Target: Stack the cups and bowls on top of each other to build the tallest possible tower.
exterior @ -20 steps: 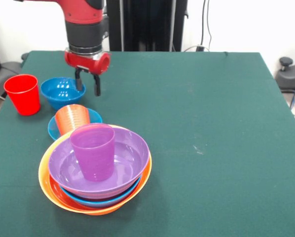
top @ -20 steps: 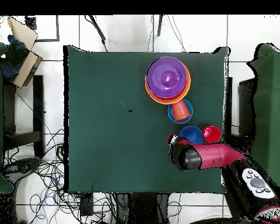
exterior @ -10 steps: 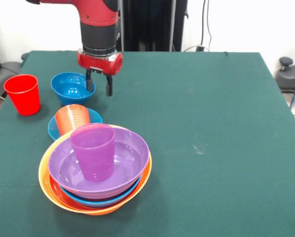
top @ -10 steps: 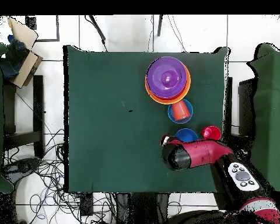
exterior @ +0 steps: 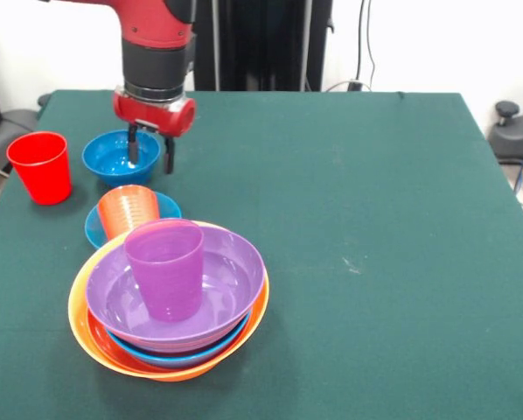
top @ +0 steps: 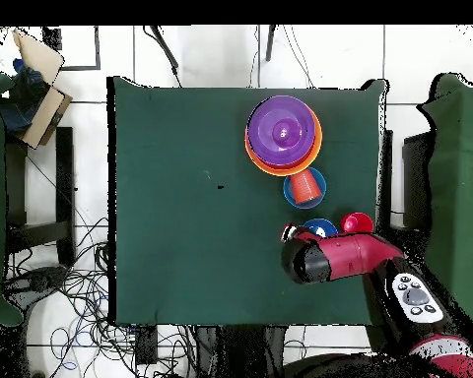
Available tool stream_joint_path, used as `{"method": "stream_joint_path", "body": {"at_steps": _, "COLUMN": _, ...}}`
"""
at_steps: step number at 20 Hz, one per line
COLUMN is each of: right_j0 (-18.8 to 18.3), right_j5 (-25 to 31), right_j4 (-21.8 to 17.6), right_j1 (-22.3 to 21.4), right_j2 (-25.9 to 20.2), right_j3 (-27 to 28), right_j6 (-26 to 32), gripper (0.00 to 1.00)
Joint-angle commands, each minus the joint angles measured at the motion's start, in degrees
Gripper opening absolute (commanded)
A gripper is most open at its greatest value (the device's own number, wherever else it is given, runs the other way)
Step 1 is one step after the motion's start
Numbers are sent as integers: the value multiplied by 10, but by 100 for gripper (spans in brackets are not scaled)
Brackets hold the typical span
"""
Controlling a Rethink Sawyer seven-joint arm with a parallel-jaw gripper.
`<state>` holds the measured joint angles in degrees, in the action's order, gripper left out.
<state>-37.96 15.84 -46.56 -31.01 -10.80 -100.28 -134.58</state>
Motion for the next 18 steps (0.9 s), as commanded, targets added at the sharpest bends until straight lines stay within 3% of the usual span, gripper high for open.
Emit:
{"method": "stream_joint_path", "body": {"at_steps": 1, "right_j0": 8, "right_j5": 72, "right_j4": -58, "right_j1": 31, "right_j2": 3, "right_j3": 65, "right_j6": 111, "gripper": 100}}
{"method": "stream_joint_path", "body": {"at_steps": 9, "right_j0": -34, "right_j5": 68, "right_j4": -56, "right_j1": 42, "right_j2": -34, "right_j3": 55, "right_j6": 140, "gripper": 100}}
{"method": "stream_joint_path", "body": {"at_steps": 10, "right_j0": -45, "right_j5": 71, "right_j4": -50, "right_j1": 45, "right_j2": -48, "right_j3": 49, "right_j6": 143, "gripper": 0}}
{"method": "stream_joint_path", "body": {"at_steps": 13, "right_j0": -73, "right_j5": 85, "right_j4": -21, "right_j1": 53, "right_j2": -75, "right_j3": 34, "right_j6": 149, "gripper": 0}}
{"method": "stream_joint_path", "body": {"at_steps": 18, "right_j0": -62, "right_j5": 82, "right_j4": -23, "right_j1": 52, "right_j2": -69, "right_j3": 23, "right_j6": 110, "gripper": 0}}
